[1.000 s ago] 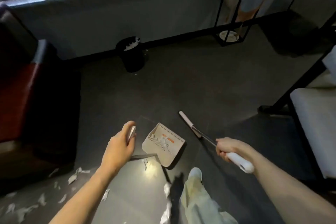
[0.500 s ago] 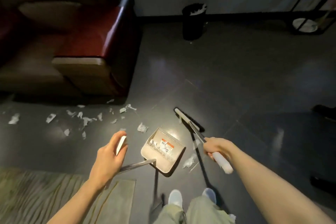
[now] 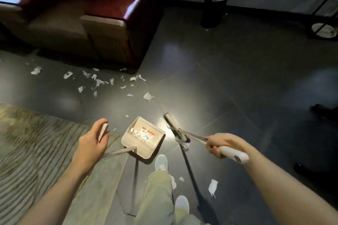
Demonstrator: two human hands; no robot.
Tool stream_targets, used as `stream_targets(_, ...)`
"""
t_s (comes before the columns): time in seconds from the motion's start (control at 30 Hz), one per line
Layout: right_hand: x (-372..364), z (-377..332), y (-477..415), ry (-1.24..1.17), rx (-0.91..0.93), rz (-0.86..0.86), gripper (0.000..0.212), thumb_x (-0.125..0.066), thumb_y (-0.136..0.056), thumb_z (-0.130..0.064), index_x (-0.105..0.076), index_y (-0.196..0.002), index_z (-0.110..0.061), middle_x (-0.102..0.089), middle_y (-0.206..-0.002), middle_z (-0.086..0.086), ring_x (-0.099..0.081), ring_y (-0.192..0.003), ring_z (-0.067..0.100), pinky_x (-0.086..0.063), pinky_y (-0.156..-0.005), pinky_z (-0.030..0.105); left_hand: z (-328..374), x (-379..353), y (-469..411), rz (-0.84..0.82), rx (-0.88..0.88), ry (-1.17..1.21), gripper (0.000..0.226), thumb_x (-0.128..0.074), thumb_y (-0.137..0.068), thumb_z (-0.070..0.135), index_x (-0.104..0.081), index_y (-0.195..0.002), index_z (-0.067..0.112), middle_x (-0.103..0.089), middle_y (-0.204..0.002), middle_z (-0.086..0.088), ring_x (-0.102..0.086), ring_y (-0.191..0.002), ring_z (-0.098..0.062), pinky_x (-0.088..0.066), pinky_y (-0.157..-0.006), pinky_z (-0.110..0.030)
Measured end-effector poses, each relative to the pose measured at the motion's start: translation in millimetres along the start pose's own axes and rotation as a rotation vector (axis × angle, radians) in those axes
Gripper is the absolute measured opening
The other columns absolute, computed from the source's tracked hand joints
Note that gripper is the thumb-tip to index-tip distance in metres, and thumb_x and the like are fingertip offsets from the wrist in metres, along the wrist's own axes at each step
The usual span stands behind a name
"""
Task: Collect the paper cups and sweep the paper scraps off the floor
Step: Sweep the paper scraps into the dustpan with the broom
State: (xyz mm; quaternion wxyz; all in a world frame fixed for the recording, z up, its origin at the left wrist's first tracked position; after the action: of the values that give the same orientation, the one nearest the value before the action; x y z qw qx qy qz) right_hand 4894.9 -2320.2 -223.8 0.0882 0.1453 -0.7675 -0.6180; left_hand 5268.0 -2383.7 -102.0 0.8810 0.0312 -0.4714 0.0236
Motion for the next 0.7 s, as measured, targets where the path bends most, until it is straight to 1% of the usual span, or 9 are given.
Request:
stream_targets(0.07, 3, 12, 12, -0.138, -0.04, -0.046, 0.02, -0.038, -0.091, -0.002, -0.043, -0.072, -0.007, -0.042, -0.047, 0.002, -0.039, -0.03, 0.007, -0.035, -0.034, 0.015, -11, 5, 27, 0.022, 0.026, -0.027, 0.035, -0.063, -0.087, 0.006, -0.056, -0.12, 0.015, -0.067, -0.089, -0.02, -0.063, -0.082, -0.044, -0.038, -0.067, -0.035)
stream_targets(0.13, 1, 15, 23, -0.233, -0.08, -0.066, 0.023, -0.038, -0.093, -0.003, -0.041, -0.07, -0.008, -0.04, -0.046, 0.001, -0.038, -0.028, 0.008, -0.034, -0.031, 0.012, -21, 9, 49, 0.037, 0.039, -0.048, 0.035, -0.064, -0.087, 0.008, -0.056, -0.12, 0.015, -0.067, -0.089, -0.019, -0.063, -0.081, -0.044, -0.038, -0.065, -0.035)
stream_targets(0.23, -11, 7, 31, -0.195, -0.024, -0.027, 0.017, -0.037, -0.092, 0.0, -0.049, -0.092, -0.011, -0.038, -0.048, 0.001, -0.035, -0.027, 0.008, -0.032, -0.031, 0.011, -34, 17, 69, 0.05, 0.077, -0.043, 0.033, -0.063, -0.088, 0.01, -0.054, -0.119, 0.018, -0.067, -0.086, -0.018, -0.064, -0.077, -0.043, -0.041, -0.064, -0.037)
stream_targets(0.3, -20, -9, 31, -0.19, 0.054, 0.026, 0.036, -0.036, -0.089, 0.005, -0.05, -0.111, -0.019, -0.038, -0.05, 0.001, -0.034, -0.027, 0.007, -0.032, -0.031, 0.01, -43, 21, 79, 0.056, 0.11, -0.046, 0.034, -0.062, -0.088, 0.013, -0.052, -0.119, 0.022, -0.067, -0.086, -0.018, -0.063, -0.075, -0.041, -0.044, -0.064, -0.039)
stream_targets(0.37, -34, -27, 29, -0.134, 0.112, 0.059, 0.048, -0.035, -0.087, 0.007, -0.048, -0.126, -0.017, -0.039, -0.049, 0.002, -0.034, -0.027, 0.007, -0.032, -0.032, 0.011, -52, 24, 88, 0.07, 0.141, -0.03, 0.035, -0.062, -0.089, 0.014, -0.051, -0.12, 0.026, -0.067, -0.085, -0.017, -0.063, -0.073, -0.04, -0.048, -0.064, -0.041)
stream_targets(0.47, -50, -60, 19, -0.002, 0.188, 0.136, 0.052, -0.033, -0.086, 0.008, -0.044, -0.132, -0.016, -0.039, -0.046, 0.002, -0.033, -0.027, 0.006, -0.031, -0.031, 0.011, -68, 31, 95, 0.097, 0.194, 0.006, 0.036, -0.063, -0.089, 0.014, -0.05, -0.119, 0.029, -0.066, -0.086, -0.015, -0.063, -0.073, -0.036, -0.05, -0.066, -0.043)
stream_targets(0.6, -62, -110, -5, -0.07, 0.237, 0.144, 0.043, -0.035, -0.085, 0.006, -0.051, -0.119, -0.015, -0.036, -0.051, 0.003, -0.033, -0.03, 0.008, -0.029, -0.033, 0.012, -86, 42, 88, 0.111, 0.25, 0.056, 0.034, -0.061, -0.09, 0.015, -0.053, -0.12, 0.027, -0.065, -0.085, -0.009, -0.061, -0.069, -0.027, -0.051, -0.064, -0.042)
stream_targets(0.67, -68, -135, -16, -0.101, 0.258, 0.121, 0.023, -0.036, -0.085, 0.004, -0.05, -0.087, -0.014, -0.036, -0.053, 0.004, -0.034, -0.032, 0.008, -0.028, -0.036, 0.014, -97, 45, 79, 0.1, 0.268, 0.071, 0.032, -0.06, -0.091, 0.016, -0.052, -0.119, 0.027, -0.064, -0.084, -0.007, -0.06, -0.067, -0.024, -0.05, -0.062, -0.04)
stream_targets(0.7, -69, -147, -22, -0.094, 0.266, 0.127, 0.021, -0.036, -0.084, 0.004, -0.045, -0.078, -0.014, -0.037, -0.054, 0.004, -0.034, -0.034, 0.009, -0.028, -0.037, 0.014, -102, 47, 74, 0.1, 0.272, 0.068, 0.032, -0.06, -0.09, 0.016, -0.052, -0.119, 0.027, -0.064, -0.084, -0.006, -0.06, -0.068, -0.024, -0.049, -0.062, -0.039)
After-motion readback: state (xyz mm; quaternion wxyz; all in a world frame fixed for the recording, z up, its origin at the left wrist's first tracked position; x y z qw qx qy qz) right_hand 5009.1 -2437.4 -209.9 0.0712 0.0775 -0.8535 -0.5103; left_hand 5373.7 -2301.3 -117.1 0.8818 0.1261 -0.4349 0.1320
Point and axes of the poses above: each hand's wrist, its own y-axis away from the middle knuckle, its own x-axis out of the back of the hand, z = x × y, the point moved 7 cm from there along -y, towards the middle knuckle
